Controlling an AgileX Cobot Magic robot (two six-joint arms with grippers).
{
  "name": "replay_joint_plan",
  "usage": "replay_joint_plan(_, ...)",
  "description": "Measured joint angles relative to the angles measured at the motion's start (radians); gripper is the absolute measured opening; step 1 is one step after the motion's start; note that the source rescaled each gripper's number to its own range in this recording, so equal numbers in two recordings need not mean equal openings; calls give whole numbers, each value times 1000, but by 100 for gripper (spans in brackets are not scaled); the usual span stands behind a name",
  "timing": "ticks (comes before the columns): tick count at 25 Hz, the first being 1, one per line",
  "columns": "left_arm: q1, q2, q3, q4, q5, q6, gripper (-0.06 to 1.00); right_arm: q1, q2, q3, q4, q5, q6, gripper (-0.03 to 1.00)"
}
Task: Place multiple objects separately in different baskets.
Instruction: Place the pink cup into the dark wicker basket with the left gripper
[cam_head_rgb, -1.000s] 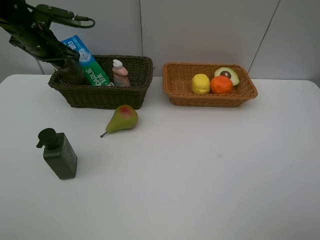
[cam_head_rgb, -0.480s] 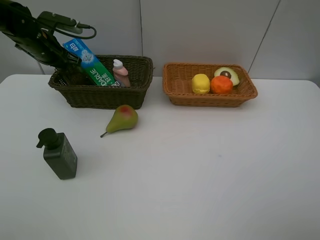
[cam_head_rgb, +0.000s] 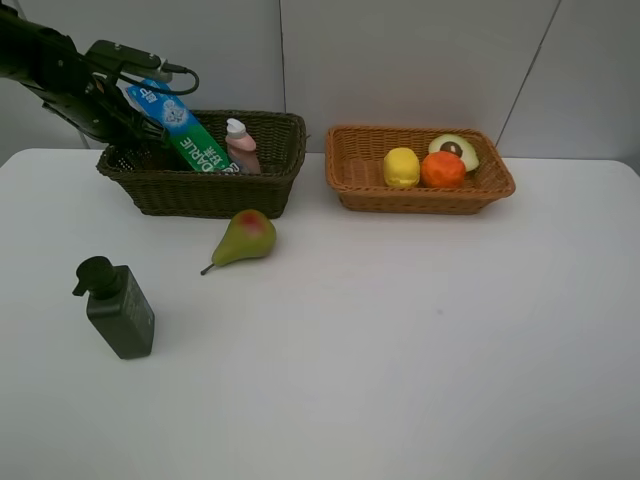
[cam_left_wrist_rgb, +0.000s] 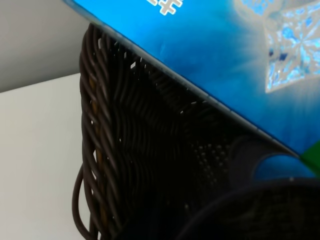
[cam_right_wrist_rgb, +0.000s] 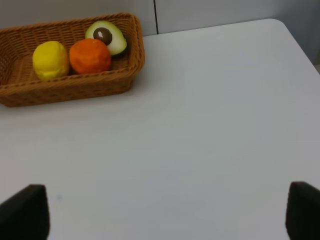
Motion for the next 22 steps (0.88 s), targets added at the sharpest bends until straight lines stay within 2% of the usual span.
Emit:
replay_joint_plan(19, 0, 2, 0, 1, -8, 1, 0, 0, 0, 0, 0, 0, 0, 100)
replay_joint_plan(22, 0, 2, 0, 1, -9, 1, 5, 0, 0, 0, 0, 0, 0, 100)
